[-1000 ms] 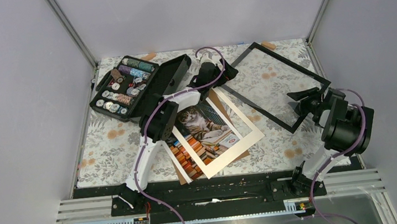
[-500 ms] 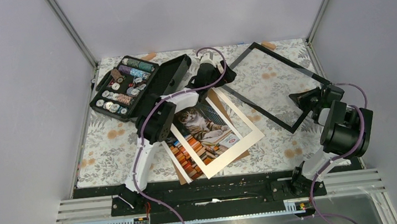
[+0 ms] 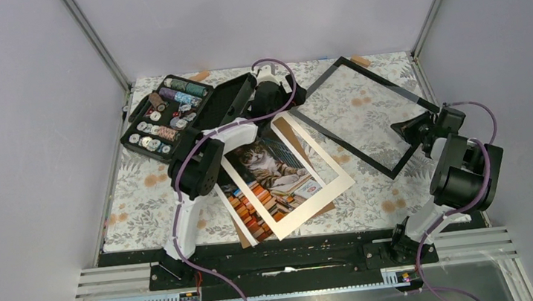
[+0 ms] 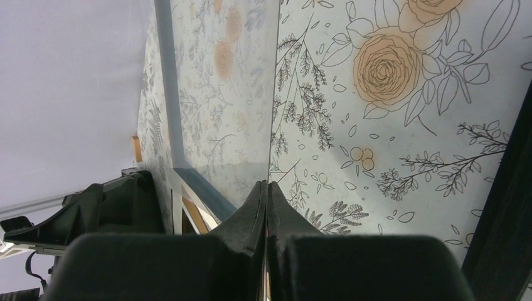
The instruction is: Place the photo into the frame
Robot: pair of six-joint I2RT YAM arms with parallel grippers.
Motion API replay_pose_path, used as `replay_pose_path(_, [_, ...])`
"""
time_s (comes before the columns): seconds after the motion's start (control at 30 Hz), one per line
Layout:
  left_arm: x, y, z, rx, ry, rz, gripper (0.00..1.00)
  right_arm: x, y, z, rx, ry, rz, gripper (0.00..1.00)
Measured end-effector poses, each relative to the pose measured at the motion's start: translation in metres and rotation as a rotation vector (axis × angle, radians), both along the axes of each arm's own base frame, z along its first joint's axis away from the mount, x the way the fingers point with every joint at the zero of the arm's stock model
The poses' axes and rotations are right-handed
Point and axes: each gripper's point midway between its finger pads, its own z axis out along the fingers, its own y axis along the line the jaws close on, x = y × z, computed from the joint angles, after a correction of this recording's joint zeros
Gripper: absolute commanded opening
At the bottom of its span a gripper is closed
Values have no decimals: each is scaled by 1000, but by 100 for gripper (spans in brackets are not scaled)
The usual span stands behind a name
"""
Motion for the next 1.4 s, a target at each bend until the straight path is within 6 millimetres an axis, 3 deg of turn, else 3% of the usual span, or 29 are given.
replay_pose_path(0.3, [1, 5, -5, 11, 7, 20, 99, -2, -8, 4, -23, 1, -11, 0])
replay_pose_path(0.67, [1, 5, -5, 10, 7, 22, 99, 3, -2, 66, -135, -207, 23, 0])
replay_pose_path(1.4, [1, 5, -9, 11, 13, 23, 99, -3, -16, 35, -149, -92, -66, 0])
